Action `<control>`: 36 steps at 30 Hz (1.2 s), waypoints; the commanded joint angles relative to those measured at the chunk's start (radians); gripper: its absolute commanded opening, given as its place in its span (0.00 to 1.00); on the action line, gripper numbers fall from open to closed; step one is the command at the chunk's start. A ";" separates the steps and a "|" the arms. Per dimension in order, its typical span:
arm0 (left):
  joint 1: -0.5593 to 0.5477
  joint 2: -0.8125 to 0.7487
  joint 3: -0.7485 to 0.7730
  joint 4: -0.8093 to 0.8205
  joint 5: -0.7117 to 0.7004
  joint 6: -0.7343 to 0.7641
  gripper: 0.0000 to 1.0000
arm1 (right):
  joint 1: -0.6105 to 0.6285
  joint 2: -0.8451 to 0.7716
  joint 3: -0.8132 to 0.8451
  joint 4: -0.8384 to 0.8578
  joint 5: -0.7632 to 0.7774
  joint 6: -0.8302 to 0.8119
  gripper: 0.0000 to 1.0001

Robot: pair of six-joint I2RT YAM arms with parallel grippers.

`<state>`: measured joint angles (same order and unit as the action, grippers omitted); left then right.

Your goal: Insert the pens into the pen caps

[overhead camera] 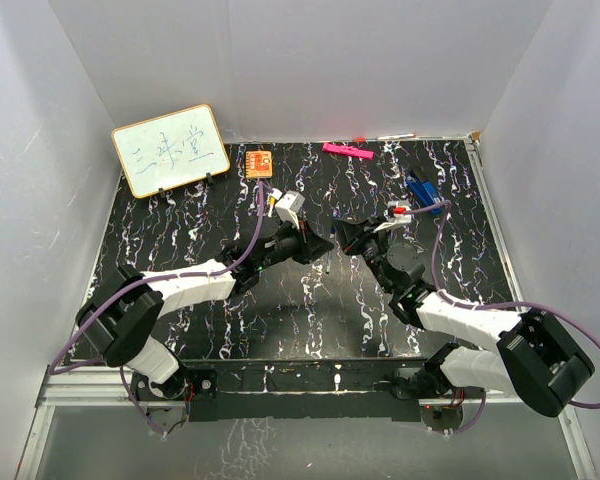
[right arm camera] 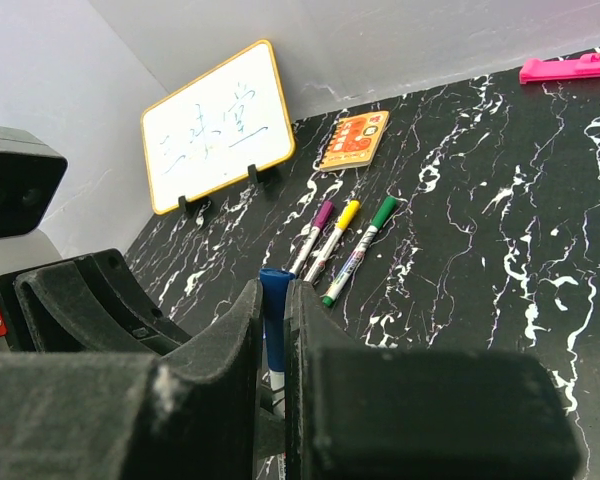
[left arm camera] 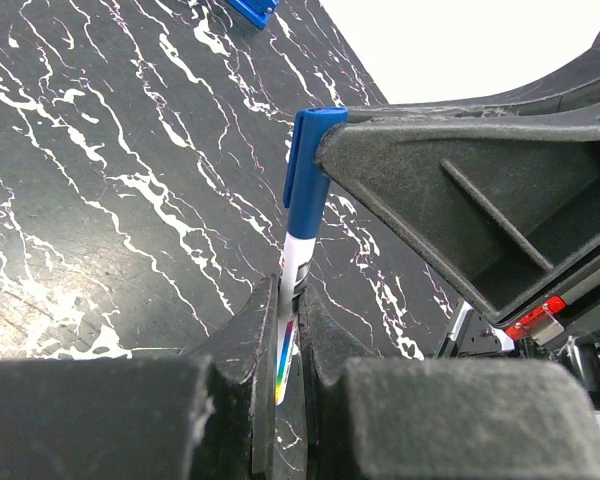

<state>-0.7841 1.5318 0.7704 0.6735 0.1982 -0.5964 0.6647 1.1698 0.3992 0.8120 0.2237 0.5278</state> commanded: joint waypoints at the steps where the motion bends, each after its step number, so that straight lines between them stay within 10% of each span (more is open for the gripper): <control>1: 0.069 -0.071 0.082 0.223 -0.169 0.013 0.00 | 0.063 0.022 -0.008 -0.158 -0.118 -0.006 0.00; 36: 0.111 -0.096 0.098 0.293 -0.167 -0.015 0.00 | 0.110 0.118 0.000 -0.231 -0.067 0.006 0.00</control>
<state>-0.7403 1.5311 0.7704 0.6701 0.2180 -0.6102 0.7033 1.2587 0.4458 0.8162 0.3042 0.5251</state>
